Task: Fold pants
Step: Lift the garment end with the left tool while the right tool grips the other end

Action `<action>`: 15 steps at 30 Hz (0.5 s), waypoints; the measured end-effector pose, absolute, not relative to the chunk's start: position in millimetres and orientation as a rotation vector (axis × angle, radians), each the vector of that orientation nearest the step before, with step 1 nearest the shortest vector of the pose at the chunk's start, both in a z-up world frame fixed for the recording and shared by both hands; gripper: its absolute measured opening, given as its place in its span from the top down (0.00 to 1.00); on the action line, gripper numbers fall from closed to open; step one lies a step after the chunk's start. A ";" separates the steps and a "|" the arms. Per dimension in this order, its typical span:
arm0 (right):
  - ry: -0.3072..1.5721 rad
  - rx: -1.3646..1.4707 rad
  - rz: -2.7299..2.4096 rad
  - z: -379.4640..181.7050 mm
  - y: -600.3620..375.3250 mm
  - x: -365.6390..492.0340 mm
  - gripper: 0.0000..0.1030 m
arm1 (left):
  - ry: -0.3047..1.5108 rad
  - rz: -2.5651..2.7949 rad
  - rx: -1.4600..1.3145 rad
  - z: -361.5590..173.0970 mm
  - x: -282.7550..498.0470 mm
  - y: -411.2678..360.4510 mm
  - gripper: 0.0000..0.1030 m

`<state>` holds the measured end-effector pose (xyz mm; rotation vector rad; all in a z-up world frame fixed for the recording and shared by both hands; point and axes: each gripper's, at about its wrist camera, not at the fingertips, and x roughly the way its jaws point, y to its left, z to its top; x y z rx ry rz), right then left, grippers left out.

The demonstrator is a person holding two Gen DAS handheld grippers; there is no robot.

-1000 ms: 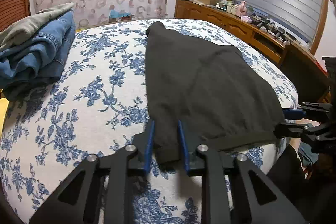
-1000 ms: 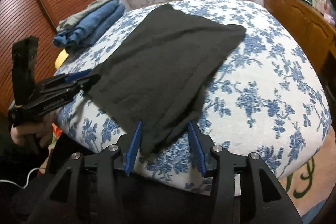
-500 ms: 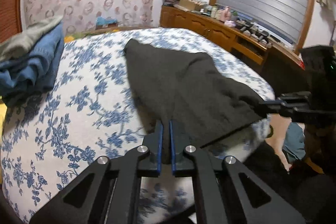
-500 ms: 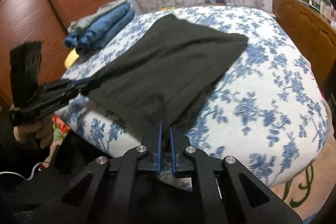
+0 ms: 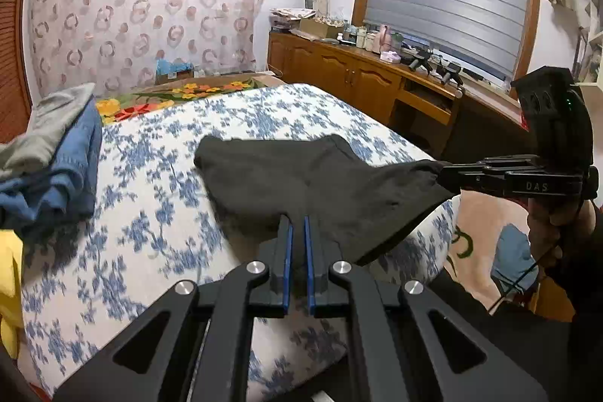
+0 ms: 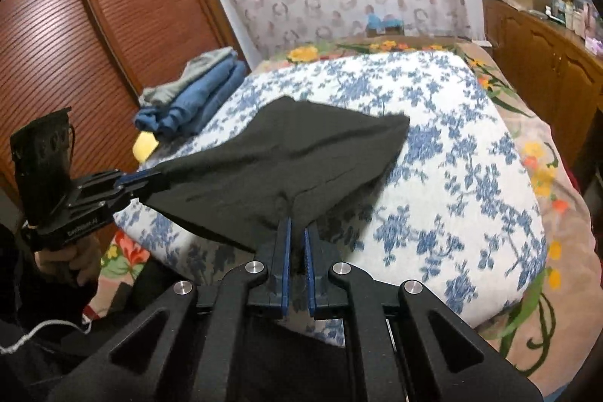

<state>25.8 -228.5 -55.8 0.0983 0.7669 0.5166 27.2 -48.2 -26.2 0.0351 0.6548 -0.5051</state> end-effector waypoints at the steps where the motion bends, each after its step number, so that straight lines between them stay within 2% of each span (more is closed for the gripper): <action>1: 0.759 0.103 0.516 -53.1 -229.4 30.4 0.96 | 0.648 -0.502 0.039 -23.8 33.0 -48.8 0.97; 15: 0.724 0.111 0.507 -52.3 -235.2 83.3 0.96 | 0.637 -0.460 0.056 -19.6 80.9 -55.6 0.97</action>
